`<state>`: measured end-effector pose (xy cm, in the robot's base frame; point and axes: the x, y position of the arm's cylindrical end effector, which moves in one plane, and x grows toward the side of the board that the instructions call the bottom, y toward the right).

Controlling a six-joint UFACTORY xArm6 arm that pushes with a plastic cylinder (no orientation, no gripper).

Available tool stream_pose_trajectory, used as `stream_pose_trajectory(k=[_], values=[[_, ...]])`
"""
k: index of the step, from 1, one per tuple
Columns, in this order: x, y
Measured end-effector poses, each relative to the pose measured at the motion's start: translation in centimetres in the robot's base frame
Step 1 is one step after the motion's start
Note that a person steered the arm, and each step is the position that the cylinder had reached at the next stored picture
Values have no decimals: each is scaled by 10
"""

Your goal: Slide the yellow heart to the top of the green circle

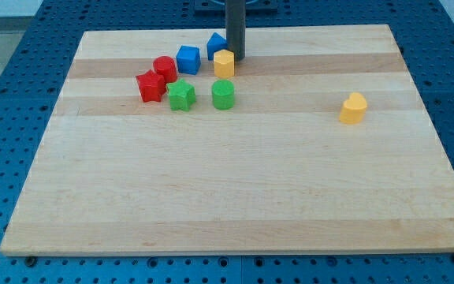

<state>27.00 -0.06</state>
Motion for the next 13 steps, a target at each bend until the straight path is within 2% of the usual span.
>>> stream_pose_trajectory(k=[1, 2, 3, 5, 6, 7, 10, 11, 13], values=[[1, 36], [11, 107], [67, 174], [123, 251], [165, 218], [180, 199], [107, 175], [106, 132], [90, 119]])
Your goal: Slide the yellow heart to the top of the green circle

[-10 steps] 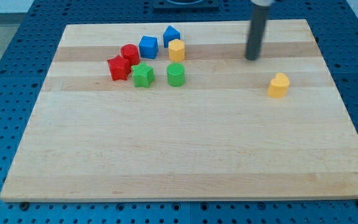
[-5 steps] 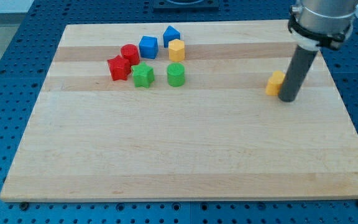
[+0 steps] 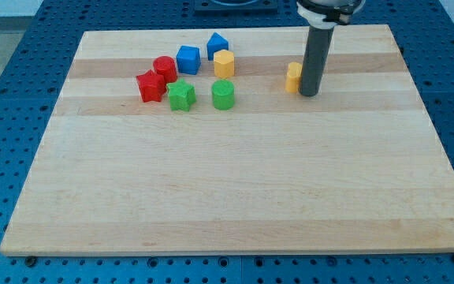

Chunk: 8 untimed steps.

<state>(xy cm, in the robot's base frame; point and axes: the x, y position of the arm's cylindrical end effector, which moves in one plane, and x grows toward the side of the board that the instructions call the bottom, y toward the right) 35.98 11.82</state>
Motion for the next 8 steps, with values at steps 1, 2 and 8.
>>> stream_pose_trajectory(k=[1, 2, 8], values=[[-3, 28], [-22, 33], [-2, -27]])
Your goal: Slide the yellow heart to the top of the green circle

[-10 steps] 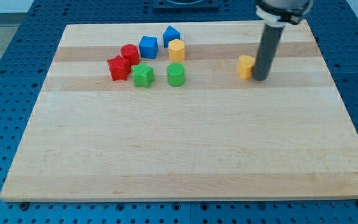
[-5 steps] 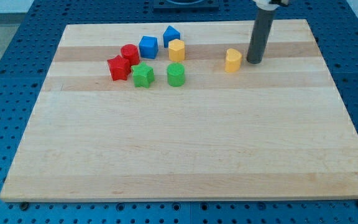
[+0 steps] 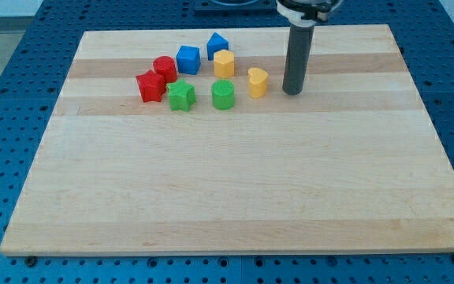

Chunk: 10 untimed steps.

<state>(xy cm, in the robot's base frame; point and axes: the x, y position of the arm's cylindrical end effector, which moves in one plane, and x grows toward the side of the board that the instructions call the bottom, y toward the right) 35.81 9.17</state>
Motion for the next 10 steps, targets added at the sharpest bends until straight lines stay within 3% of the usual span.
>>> stream_pose_trajectory(k=[2, 7, 8, 10], values=[[-2, -45], [-13, -62], [1, -62], [130, -80]])
